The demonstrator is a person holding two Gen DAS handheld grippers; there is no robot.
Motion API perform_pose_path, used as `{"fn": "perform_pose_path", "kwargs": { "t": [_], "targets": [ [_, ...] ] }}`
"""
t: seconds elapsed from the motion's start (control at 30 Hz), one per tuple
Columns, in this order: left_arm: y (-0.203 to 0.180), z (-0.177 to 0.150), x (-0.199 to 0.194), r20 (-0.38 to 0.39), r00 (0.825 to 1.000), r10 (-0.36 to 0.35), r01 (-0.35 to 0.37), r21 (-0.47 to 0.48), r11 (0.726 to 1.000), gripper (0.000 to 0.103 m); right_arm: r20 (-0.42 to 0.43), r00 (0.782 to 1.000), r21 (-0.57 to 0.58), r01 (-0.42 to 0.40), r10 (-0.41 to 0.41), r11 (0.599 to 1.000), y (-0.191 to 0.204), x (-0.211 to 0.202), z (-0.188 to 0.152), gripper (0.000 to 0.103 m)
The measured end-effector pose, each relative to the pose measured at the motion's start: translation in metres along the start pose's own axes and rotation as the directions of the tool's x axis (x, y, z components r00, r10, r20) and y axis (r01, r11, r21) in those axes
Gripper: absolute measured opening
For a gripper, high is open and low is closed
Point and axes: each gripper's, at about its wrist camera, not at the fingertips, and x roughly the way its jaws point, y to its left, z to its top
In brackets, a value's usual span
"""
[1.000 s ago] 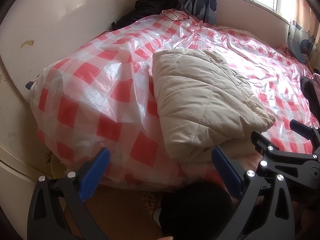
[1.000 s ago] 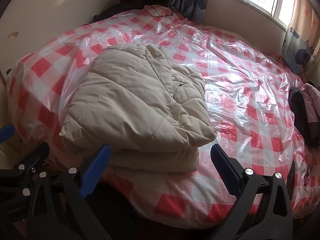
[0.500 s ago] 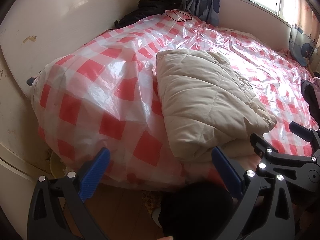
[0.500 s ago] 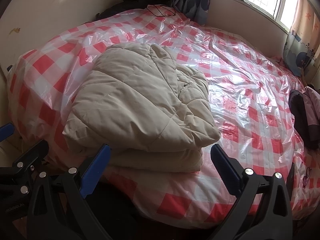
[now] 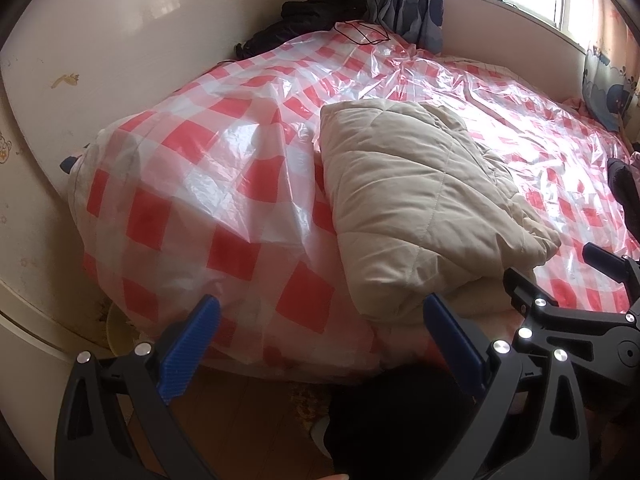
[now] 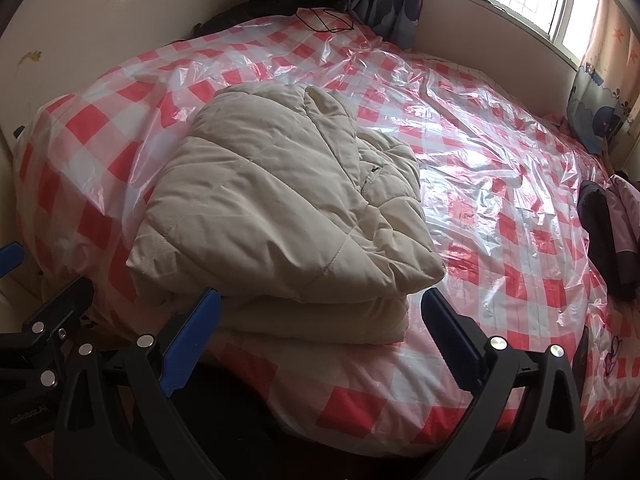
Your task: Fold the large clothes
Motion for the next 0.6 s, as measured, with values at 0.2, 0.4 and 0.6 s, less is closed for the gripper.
{"fn": "perform_pose_path", "kwargs": {
  "t": [0.2,0.4,0.6],
  "targets": [
    [-0.0009,-0.0021,-0.0013,0.001,1.000,0.009,-0.009,0.000,1.000,0.098,-0.002,1.000,-0.001,-0.003,0.003,1.000,0.0013,0.0014,-0.0006,0.097],
    [-0.0008,-0.0014,-0.0004,0.002,1.000,0.010,-0.010,0.001,1.000,0.098,-0.004,1.000,-0.002,-0.003,0.003,1.000,0.0013,0.0022,-0.0019,0.097],
    [-0.0009,-0.0013,-0.0001,0.002,1.000,0.011,-0.011,0.001,1.000,0.098,-0.004,1.000,-0.003,-0.002,0.002,1.000,0.0020,0.0023,-0.0017,0.097]
  ]
}}
